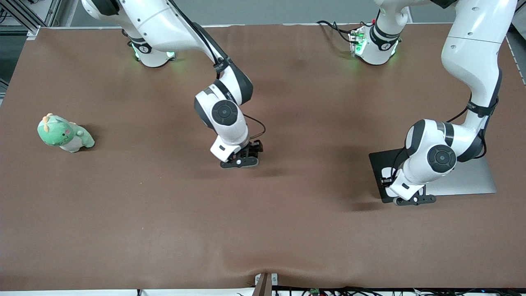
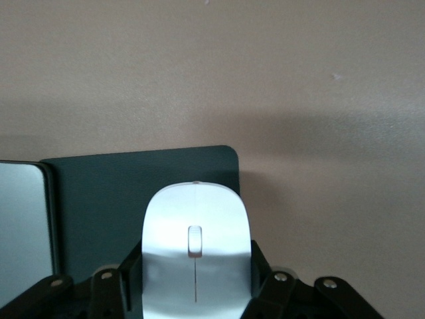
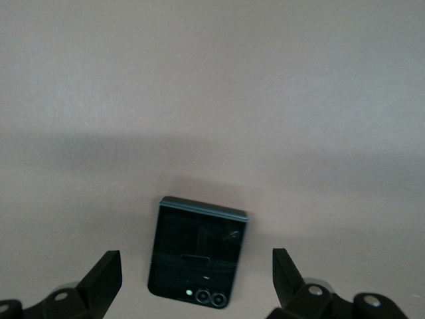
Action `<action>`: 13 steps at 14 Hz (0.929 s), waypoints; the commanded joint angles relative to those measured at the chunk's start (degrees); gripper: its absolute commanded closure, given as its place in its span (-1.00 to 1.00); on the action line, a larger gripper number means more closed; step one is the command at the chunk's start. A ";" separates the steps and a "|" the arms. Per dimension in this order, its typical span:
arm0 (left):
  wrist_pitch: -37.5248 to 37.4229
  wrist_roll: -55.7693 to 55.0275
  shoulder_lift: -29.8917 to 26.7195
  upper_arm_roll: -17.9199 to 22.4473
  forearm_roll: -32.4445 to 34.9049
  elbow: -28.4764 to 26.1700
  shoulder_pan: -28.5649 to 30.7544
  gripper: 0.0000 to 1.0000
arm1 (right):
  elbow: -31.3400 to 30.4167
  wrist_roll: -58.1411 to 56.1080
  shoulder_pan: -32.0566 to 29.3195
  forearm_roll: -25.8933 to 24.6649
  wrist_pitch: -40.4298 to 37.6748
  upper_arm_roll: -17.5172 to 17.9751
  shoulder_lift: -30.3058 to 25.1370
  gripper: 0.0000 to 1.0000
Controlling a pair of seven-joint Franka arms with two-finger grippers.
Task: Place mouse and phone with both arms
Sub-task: 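Lower the mouse onto the pad while the right gripper grasps the phone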
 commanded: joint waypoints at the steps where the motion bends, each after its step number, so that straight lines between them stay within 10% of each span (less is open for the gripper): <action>1: 1.72 -0.06 0.77 -0.67 1.70 -0.71 1.36 -0.05 | 1.21 3.15 1.51 0.63 1.64 -0.61 1.83 -1.00; 13: 4.54 0.21 1.56 -0.58 1.79 -3.62 3.29 -0.12 | 0.94 6.06 1.96 0.37 2.53 -0.69 4.82 -1.00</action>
